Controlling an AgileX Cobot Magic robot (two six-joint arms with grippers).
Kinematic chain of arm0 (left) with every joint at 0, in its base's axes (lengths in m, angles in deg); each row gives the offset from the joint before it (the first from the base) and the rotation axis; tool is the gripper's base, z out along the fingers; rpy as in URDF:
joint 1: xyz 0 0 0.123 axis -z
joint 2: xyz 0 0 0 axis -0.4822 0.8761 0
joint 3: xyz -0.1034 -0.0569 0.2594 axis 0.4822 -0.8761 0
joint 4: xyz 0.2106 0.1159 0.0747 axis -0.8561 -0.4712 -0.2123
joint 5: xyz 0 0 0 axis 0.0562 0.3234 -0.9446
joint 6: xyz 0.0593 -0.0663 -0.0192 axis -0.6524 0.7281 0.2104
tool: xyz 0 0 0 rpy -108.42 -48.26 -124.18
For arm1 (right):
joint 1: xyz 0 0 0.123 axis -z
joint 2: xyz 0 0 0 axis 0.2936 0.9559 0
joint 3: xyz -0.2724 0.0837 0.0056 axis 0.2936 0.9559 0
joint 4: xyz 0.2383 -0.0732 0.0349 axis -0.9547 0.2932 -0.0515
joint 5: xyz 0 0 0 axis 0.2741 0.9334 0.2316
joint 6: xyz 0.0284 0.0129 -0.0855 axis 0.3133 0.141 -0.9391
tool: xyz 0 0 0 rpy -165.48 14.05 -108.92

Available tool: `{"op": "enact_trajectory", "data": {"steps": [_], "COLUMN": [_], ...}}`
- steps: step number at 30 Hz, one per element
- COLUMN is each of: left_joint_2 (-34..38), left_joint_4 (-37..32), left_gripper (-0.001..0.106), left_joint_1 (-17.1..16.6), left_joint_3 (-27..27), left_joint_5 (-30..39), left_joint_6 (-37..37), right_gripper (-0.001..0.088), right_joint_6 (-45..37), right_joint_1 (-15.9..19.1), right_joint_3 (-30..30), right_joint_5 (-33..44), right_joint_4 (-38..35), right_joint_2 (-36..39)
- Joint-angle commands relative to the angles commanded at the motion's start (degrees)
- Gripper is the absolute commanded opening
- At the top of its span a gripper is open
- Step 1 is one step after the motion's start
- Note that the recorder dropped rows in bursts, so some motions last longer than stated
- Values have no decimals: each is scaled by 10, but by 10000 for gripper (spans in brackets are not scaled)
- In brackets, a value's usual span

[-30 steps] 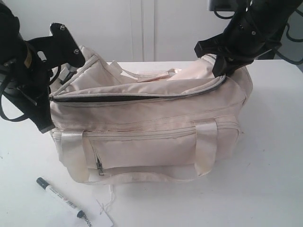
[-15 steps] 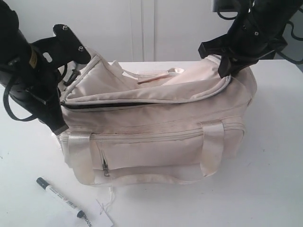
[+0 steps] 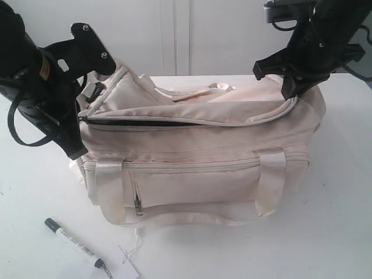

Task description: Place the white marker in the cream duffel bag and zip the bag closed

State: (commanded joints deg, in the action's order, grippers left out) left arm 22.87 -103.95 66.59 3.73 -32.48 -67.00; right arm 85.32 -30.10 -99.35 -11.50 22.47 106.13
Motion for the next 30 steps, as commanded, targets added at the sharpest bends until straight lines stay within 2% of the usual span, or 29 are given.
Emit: {"op": "enact_trajectory", "data": {"steps": [4,9,12,17,19,23,26,30], "left_joint_2": [0,0,0,0,0,0,0,0], "left_joint_4": [0,0,0,1,4,20,51,96], "left_gripper": [0,0,0,0,0,0,0,0], "left_joint_1": [0,0,0,0,0,0,0,0], "left_joint_3": [0,0,0,0,0,0,0,0], "left_joint_5": [-2,-11,-21,-24,-27,-34,-38,-55], "left_joint_6": [0,0,-1,-1,-1,-1,-1,-1], "right_gripper": [0,8,102,325,372,380,380,380], "right_joint_6": [7,13,13,13,13,11,-23,-157], "right_joint_1": [0,0,0,0,0,0,0,0], "right_joint_3": [0,0,0,-1,-6,-21,-26,-26], "right_joint_5": [-6,-16,-19,-26,-30,-30,-32,-5], "right_joint_4": [-9,-62,-94,-96,-98,-98,-115,-187], "right_joint_2": [0,0,0,-4,-13,-39,-63,-80]}}
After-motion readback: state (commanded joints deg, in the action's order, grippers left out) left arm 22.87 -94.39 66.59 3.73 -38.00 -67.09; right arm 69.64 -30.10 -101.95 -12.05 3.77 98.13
